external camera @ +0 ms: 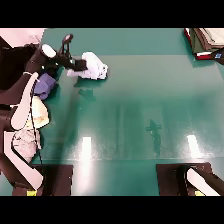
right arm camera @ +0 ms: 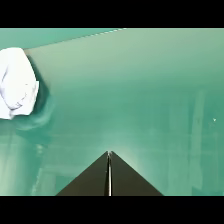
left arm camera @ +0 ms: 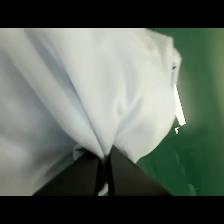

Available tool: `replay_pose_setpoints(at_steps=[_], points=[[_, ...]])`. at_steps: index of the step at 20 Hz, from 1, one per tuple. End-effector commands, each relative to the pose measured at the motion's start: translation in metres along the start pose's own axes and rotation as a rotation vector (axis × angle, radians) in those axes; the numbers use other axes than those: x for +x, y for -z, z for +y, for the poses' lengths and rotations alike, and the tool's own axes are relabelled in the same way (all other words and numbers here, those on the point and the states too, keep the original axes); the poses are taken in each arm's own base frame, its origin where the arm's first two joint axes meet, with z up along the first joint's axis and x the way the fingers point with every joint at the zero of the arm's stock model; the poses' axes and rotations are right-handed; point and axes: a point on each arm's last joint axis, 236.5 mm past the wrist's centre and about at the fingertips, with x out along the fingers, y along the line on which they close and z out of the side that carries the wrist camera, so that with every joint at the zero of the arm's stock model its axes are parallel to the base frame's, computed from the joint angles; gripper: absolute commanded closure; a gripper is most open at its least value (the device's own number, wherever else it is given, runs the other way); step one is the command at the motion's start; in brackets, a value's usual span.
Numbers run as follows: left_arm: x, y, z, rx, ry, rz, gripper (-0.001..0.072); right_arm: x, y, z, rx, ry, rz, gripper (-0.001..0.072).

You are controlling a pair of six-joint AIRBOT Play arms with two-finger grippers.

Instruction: Fold the shirts.

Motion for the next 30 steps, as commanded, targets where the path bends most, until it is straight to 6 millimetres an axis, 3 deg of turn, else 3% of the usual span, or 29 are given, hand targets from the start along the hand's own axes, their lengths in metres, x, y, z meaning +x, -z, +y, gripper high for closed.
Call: replay_pose_setpoints(at_steps=[1, 4, 6, 9, 11, 12, 14, 17, 20, 21, 22, 23, 24, 27, 30], points=[[-0.065, -0.045, -0.072, 0.110, 0.144, -0.052, 0.0681, -0.009, -0.013, 0.007, -0.020, -0.004, -0.038, 0.0693], [-0.162, -0.078, -0.178, 0.226, 0.411, -0.247, 0.0681, -0.030, -0.036, 0.021, -0.064, -0.009, -0.109, 0.0692], [-0.232, -0.073, -0.240, 0.310, 0.557, -0.327, 0.0681, -0.043, -0.050, 0.030, -0.092, -0.011, -0.154, 0.0693], [-0.300, -0.044, -0.302, 0.457, 0.616, -0.357, 0.0681, -0.056, -0.061, 0.039, -0.117, -0.013, -0.192, 0.0692], [-0.325, -0.020, -0.329, 0.544, 0.637, -0.348, 0.0681, -0.058, -0.060, 0.040, -0.120, -0.014, -0.187, 0.0693], [-0.327, -0.008, -0.332, 0.581, 0.623, -0.315, 0.0680, -0.056, -0.055, 0.040, -0.120, -0.015, -0.166, 0.0693], [-0.301, 0.020, -0.308, 0.610, 0.515, -0.166, 0.0680, -0.053, -0.041, 0.039, -0.119, -0.017, -0.103, 0.0693], [-0.229, 0.063, -0.230, 0.454, 0.327, 0.110, 0.0680, -0.046, -0.015, 0.035, -0.112, -0.023, 0.018, 0.0692], [-0.164, 0.129, -0.151, 0.327, 0.177, 0.365, 0.0680, -0.018, 0.021, 0.029, -0.079, -0.048, 0.169, 0.0687], [-0.150, 0.154, -0.132, 0.291, 0.146, 0.434, 0.0680, -0.002, 0.040, 0.028, -0.066, -0.066, 0.235, 0.0535], [-0.140, 0.172, -0.117, 0.261, 0.124, 0.481, 0.0680, 0.015, 0.064, 0.029, -0.053, -0.086, 0.314, 0.0210], [-0.134, 0.186, -0.107, 0.230, 0.117, 0.515, 0.0680, 0.032, 0.089, 0.033, -0.044, -0.110, 0.394, 0.0132], [-0.132, 0.193, -0.101, 0.207, 0.114, 0.533, 0.0680, 0.050, 0.117, 0.040, -0.041, -0.136, 0.476, 0.0137], [-0.137, 0.190, -0.092, 0.156, 0.102, 0.522, 0.0680, 0.099, 0.191, 0.069, -0.075, -0.194, 0.640, 0.0142], [-0.141, 0.188, -0.090, 0.144, 0.101, 0.515, 0.0680, 0.148, 0.251, 0.094, -0.120, -0.216, 0.715, 0.0142]])
